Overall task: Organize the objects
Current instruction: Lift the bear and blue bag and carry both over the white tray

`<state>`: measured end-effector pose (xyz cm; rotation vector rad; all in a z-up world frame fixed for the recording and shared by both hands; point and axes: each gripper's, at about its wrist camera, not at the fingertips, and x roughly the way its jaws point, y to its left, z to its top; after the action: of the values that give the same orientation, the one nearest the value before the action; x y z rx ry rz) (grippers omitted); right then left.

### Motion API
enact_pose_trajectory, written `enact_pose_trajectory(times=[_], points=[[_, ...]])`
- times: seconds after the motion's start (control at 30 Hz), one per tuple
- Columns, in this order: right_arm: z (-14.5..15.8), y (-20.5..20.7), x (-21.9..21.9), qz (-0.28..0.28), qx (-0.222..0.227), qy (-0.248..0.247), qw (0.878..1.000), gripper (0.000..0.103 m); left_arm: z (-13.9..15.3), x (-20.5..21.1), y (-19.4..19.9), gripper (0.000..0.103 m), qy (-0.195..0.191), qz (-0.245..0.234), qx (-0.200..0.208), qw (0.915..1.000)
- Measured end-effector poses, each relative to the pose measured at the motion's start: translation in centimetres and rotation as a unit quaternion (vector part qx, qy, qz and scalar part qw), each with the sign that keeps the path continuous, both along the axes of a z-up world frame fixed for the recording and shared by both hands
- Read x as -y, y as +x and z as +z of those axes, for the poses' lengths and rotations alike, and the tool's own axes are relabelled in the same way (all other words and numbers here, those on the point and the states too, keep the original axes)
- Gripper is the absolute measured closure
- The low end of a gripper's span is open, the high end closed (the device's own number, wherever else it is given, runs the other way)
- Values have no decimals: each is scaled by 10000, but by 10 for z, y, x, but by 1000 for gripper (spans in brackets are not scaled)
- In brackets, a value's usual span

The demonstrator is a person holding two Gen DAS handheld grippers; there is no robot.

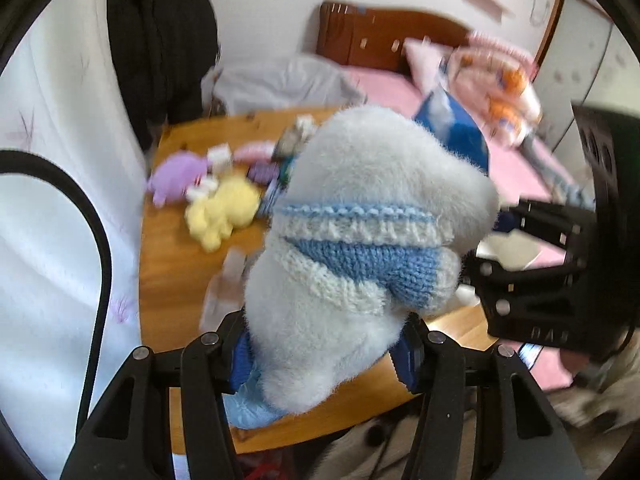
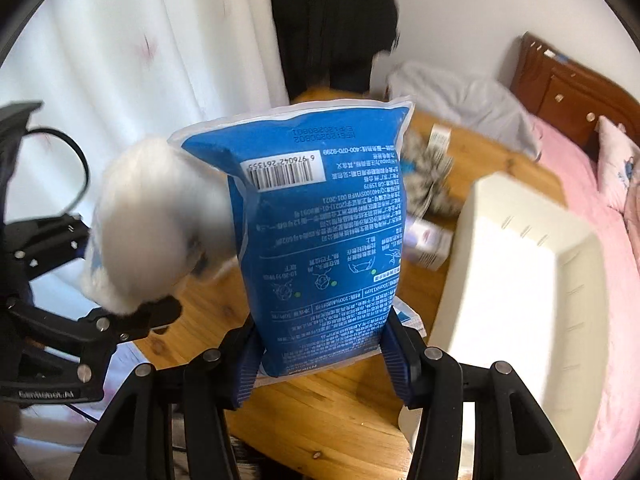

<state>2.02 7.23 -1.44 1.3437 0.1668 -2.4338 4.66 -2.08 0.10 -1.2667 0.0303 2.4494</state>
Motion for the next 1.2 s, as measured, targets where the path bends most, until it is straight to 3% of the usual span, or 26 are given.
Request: enact_pose_trajectory(times=[0.17,0.3,0.57,0.9,1.2], points=[[52,25,-29,-276,-599,-511,9965,49,35,-26,-9,43,452,-189,-294,9984],[84,45,-61,-738,-1033,-842,9883,49,47,-60,-19,43,745,-343,-214,9964],[107,61,-141,-2000,-1672,-1088,9593,49,56,-118,-49,43,867,-397,-170,9953],[74,52,-215,-3146,-1751,-852,9290,48,34,-186,-84,43,714,-314,263,9966],[37,41,-249,-3442,-1423,-649,9258,48,-4,-225,-126,43,612,-76,731,9954]])
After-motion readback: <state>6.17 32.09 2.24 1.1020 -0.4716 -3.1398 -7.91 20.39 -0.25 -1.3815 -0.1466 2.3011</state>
